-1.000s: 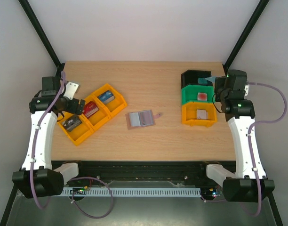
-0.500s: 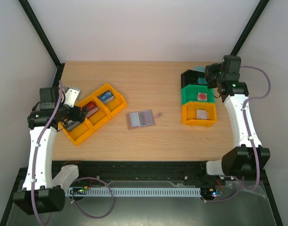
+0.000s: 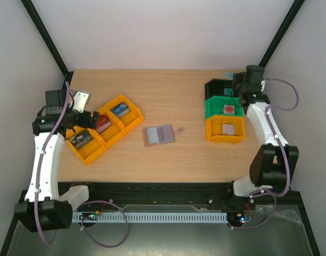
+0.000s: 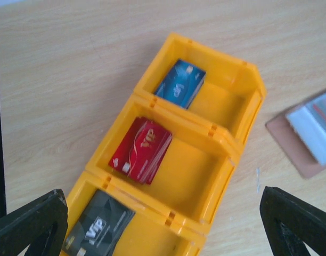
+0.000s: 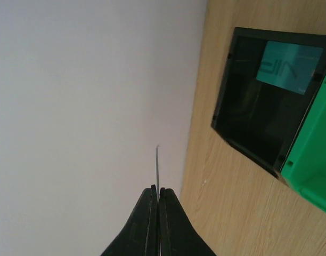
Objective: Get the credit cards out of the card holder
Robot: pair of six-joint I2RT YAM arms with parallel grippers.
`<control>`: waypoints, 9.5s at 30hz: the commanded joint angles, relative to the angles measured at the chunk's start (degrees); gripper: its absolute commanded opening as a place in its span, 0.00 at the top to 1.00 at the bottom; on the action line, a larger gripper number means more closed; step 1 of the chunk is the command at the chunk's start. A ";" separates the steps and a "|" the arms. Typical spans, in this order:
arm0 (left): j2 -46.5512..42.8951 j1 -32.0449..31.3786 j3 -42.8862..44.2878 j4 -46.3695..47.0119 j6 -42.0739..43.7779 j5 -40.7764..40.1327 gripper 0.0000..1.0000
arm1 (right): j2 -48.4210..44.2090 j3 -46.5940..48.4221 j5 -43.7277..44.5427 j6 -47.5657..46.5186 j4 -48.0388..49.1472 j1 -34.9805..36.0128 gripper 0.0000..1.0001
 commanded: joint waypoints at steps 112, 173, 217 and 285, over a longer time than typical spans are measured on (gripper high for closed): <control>8.61 -0.52 -4.02 27.31 -11.08 -6.78 0.01 | 50.58 51.73 36.18 33.45 -40.43 3.90 0.98; 4.79 2.68 -7.91 27.16 -9.48 -7.33 0.01 | 52.06 45.53 46.11 33.15 -36.17 6.01 0.88; 8.01 -0.17 -3.18 20.90 -6.95 -3.51 0.01 | 61.36 66.72 -2.19 -67.36 -49.30 3.99 0.98; 23.96 -31.13 0.92 28.00 -47.90 3.33 0.01 | 19.59 6.74 -20.13 -53.54 -26.48 30.37 0.57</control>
